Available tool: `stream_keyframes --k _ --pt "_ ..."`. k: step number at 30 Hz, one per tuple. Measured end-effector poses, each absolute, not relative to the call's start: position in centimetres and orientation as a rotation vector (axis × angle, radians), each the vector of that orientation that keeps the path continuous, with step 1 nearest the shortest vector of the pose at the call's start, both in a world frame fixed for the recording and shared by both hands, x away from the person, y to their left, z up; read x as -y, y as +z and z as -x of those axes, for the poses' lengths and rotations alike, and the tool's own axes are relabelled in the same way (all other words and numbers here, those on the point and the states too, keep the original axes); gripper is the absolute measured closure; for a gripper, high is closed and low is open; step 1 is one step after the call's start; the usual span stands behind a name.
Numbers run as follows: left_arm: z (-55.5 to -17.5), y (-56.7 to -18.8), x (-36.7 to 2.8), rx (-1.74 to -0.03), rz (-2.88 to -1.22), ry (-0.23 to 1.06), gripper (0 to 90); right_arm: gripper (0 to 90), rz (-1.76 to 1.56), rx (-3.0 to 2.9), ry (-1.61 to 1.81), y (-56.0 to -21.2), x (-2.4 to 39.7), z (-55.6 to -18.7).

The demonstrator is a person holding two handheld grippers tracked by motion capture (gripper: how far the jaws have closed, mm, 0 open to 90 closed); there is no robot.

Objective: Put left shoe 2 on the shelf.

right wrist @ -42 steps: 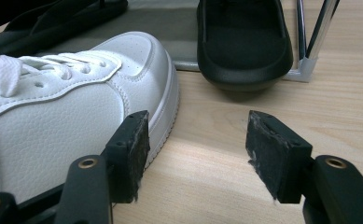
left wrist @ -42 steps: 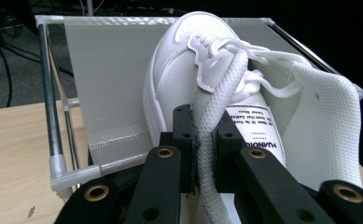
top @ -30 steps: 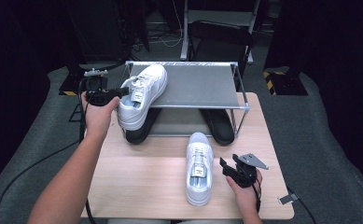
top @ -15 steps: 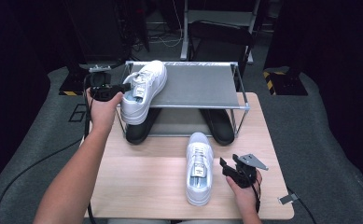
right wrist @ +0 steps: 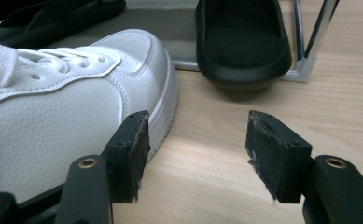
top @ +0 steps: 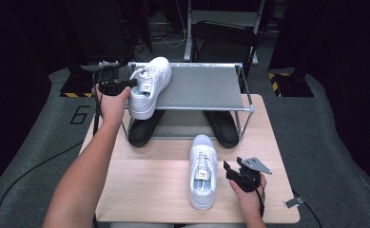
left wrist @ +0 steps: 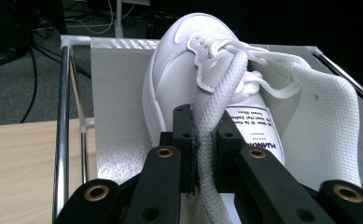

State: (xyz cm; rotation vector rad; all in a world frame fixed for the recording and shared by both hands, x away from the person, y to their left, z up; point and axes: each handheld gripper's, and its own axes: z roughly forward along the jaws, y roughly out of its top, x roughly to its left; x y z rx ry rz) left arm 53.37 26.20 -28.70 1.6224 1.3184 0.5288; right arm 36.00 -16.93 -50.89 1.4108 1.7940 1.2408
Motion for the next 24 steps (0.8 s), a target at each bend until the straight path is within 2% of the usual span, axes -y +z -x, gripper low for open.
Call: stream_keyframes --k 24 --pt "-56.7 -29.6 -24.4 -1.401 -1.56 0.513 82.6 39.6 -1.449 -1.748 1.24 -51.3 18.0 -36.1"
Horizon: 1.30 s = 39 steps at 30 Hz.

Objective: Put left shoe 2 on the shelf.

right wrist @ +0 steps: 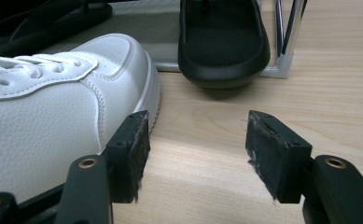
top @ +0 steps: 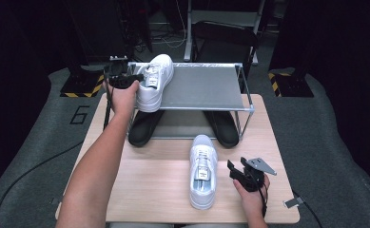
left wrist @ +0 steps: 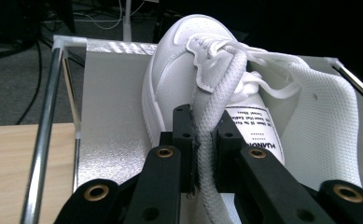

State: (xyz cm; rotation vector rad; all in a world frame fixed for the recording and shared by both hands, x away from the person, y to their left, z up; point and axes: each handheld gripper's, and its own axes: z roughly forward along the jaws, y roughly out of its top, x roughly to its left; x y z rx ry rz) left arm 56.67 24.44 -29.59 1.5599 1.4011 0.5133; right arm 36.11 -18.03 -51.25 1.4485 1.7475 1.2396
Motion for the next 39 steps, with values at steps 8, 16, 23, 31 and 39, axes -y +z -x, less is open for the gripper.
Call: stream_keyframes --k 8,16,23,31,39 --pt "-57.3 -30.0 -24.7 -1.402 -1.572 0.503 80.8 39.5 -1.451 -1.765 1.248 -51.4 17.6 -36.1" --pt "-57.4 -30.0 -24.9 -1.374 -1.598 0.497 75.3 39.5 -1.459 -1.766 1.242 -51.4 17.7 -36.2" --pt "-57.0 -29.7 -24.8 -1.354 -1.623 0.504 61.6 39.4 -1.464 -1.769 1.24 -51.5 17.6 -36.2" --pt "-55.6 -28.6 -24.7 -1.308 -1.646 0.517 57.2 39.3 -1.46 -1.765 1.232 -51.4 17.7 -36.2" --pt "-53.3 -26.9 -25.4 -1.263 -1.637 0.52 53.7 39.2 -1.462 -1.767 1.238 -51.5 17.7 -36.2"
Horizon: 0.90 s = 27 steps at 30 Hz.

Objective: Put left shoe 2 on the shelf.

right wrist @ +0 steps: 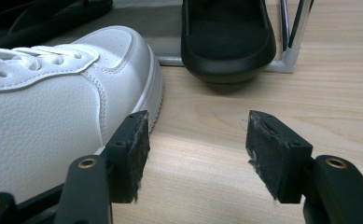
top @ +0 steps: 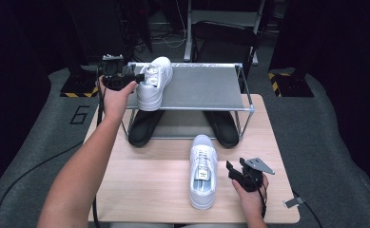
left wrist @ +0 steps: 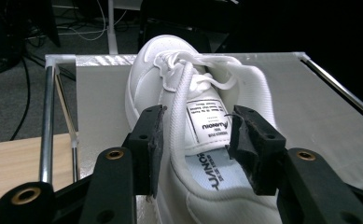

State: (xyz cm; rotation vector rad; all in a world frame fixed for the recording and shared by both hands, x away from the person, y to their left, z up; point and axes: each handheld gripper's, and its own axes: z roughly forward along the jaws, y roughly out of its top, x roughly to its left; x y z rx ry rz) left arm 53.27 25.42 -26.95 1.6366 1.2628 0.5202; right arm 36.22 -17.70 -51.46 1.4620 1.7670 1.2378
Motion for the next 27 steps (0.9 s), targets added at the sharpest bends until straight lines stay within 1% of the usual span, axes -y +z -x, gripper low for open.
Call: stream_keyframes --k 3,9,14,19,27 --pt "-52.4 -26.6 -25.7 -1.223 -1.659 0.527 53.4 39.2 -1.464 -1.765 1.235 -51.4 17.7 -36.2" --pt "-51.0 -26.9 -26.7 -1.213 -1.638 0.486 52.9 39.2 -1.47 -1.757 1.237 -51.3 17.7 -36.1" --pt "-49.6 -26.4 -27.7 -1.186 -1.617 0.536 52.8 39.2 -1.462 -1.76 1.237 -51.3 17.8 -36.2" --pt "-48.6 -26.0 -28.5 -1.169 -1.632 0.54 52.8 39.2 -1.454 -1.758 1.241 -51.3 17.7 -36.1" --pt "-47.1 -26.9 -29.6 -1.167 -1.642 0.508 52.4 39.2 -1.456 -1.759 1.238 -51.2 17.6 -36.1"
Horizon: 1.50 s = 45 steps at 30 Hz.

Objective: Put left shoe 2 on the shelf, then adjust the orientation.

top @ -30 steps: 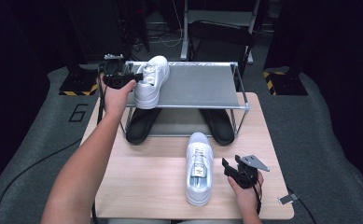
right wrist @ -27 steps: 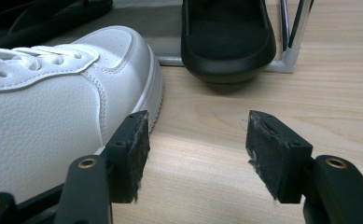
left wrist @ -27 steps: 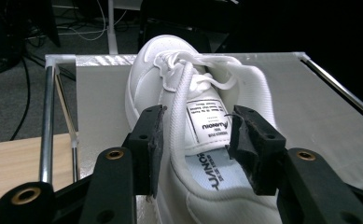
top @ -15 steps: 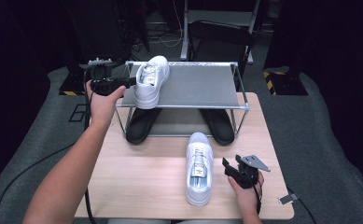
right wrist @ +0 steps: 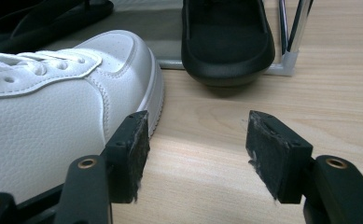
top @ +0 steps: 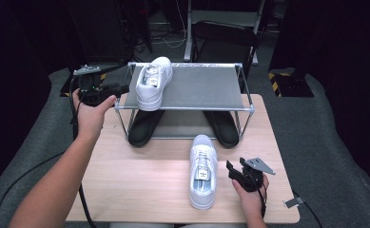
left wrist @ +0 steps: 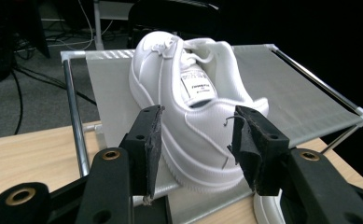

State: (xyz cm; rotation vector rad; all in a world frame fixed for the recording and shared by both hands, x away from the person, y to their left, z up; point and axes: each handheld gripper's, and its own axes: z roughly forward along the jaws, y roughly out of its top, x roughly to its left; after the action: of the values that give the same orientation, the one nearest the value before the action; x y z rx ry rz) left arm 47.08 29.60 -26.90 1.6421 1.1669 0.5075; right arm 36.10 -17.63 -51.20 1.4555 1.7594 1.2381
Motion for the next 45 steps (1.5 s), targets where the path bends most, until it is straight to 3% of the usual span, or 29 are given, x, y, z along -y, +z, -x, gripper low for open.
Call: stream_keyframes --k 8,23,29,45 --pt "-45.4 -28.4 -30.1 -1.159 -1.655 0.468 52.5 39.3 -1.421 -1.777 1.239 -50.4 17.2 -35.8" --pt "-42.2 -32.8 -30.1 -1.138 -1.694 0.451 54.6 49.3 -1.331 -1.862 1.345 -47.0 16.6 -32.9" --pt "-41.5 -33.5 -29.8 -1.127 -1.707 0.466 54.4 44.3 -1.314 -1.897 1.358 -46.7 15.7 -32.0" --pt "-40.2 -35.0 -29.4 -1.102 -1.69 0.463 54.6 48.1 -1.24 -1.999 1.348 -46.6 11.9 -32.3"
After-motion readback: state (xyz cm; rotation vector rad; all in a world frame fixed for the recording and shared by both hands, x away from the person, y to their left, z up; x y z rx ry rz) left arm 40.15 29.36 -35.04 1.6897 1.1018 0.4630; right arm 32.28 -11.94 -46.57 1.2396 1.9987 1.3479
